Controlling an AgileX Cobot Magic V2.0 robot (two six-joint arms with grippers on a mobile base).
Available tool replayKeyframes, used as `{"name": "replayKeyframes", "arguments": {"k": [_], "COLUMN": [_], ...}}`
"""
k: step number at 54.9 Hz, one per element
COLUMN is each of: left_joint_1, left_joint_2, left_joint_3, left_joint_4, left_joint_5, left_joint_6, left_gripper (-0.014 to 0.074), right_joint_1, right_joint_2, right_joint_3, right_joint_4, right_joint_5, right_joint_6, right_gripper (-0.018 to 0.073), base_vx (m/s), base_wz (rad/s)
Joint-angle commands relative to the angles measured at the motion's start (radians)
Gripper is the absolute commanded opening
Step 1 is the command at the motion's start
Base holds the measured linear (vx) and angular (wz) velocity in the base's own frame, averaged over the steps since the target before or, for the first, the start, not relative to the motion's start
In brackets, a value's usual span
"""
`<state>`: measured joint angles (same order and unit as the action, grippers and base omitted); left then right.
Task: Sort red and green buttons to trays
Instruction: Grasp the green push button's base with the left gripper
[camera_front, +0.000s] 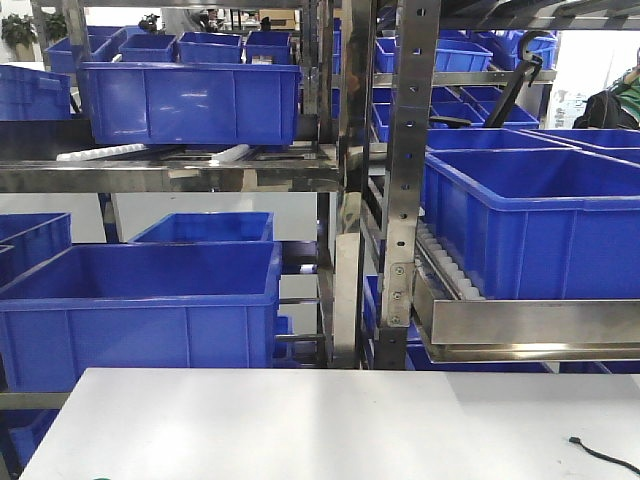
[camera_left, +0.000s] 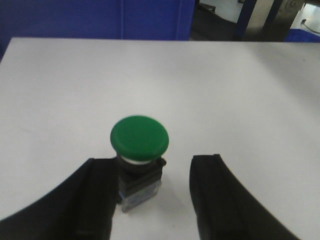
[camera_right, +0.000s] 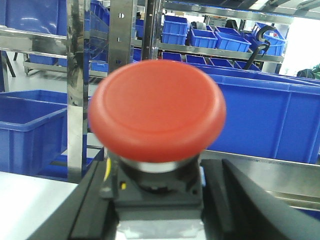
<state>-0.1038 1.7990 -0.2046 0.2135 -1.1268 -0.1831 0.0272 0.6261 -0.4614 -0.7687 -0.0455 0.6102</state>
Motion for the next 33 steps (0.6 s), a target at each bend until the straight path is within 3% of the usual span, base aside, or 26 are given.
{"name": "replayKeyframes", "arguments": {"k": [1, 7, 20, 33], "left_joint_1": [-0.004, -0.004, -0.004, -0.004], "left_joint_2": [0.052, 0.124, 0.180, 0.200], "left_joint_3": [-0.012, -0.012, -0.058, -0.111], "left_joint_4": [-0.006, -0.005, -0.011, -0.105], "left_joint_5": [-0.154, -0.246, -0.245, -0.245], "left_joint_6": [-0.021, -0.037, -0.035, -0.033], "left_gripper": [0.0474, 0.0521, 0.0643, 0.0650], "right_joint_1": [-0.007, -0.007, -0.007, -0.007], "right_joint_2": [0.003, 0.003, 0.003, 0.003], "right_joint_3": [-0.029, -0.029, -0.029, -0.029], "right_joint_4": [-0.011, -0.011, -0.011, -0.011], "right_joint_5": [-0.075, -0.075, -0.073, -0.073], "right_joint_6": [-0.004, -0.004, -0.004, -0.004], "right_gripper": [-0.0009, -0.0009, -0.0009, -0.0009], "base_vx": [0.00, 0.00, 0.00, 0.00], "base_wz": [0.00, 0.00, 0.00, 0.00]}}
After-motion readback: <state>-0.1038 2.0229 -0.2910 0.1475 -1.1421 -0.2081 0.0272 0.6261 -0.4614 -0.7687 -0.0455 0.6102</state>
